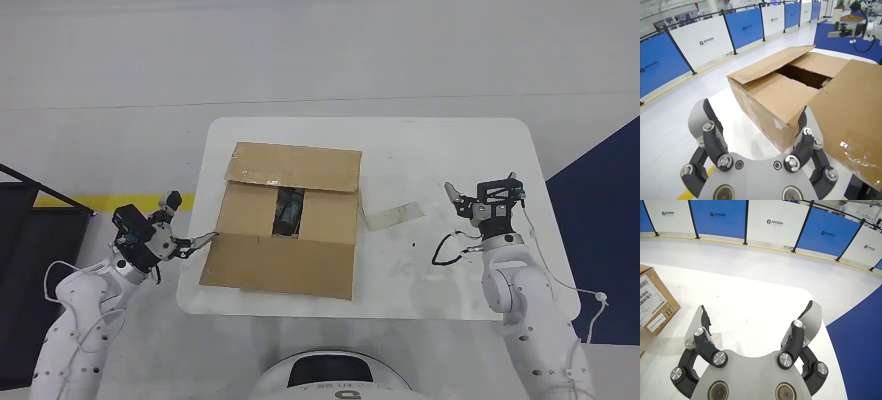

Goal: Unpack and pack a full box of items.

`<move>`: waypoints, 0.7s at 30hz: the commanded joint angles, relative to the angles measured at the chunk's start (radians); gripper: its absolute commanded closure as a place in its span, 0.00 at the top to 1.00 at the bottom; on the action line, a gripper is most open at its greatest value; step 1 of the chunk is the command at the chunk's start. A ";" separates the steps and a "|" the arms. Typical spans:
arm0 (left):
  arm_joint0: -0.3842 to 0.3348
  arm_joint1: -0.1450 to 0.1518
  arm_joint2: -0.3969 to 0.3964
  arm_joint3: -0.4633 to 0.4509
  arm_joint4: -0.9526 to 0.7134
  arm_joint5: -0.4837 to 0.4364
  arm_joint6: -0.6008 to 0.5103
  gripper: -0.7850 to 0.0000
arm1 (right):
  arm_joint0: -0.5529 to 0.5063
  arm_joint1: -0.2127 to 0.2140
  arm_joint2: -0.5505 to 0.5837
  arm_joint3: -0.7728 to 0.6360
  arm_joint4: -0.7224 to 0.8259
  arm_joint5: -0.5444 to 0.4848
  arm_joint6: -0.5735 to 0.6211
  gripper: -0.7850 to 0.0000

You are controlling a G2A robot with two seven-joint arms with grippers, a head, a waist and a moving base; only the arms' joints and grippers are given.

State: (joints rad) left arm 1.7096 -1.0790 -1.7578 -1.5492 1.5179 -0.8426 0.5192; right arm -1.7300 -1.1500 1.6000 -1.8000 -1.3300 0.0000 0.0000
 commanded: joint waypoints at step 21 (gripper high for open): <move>-0.044 -0.007 -0.016 0.058 -0.193 0.109 -0.161 1.00 | 0.097 -0.007 -0.122 0.041 0.015 -0.168 0.035 1.00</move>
State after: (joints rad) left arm 1.6654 -1.0859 -1.7740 -1.4917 1.3253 -0.7335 0.3581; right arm -1.6335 -1.1571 1.4768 -1.7625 -1.3174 -0.1708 0.0331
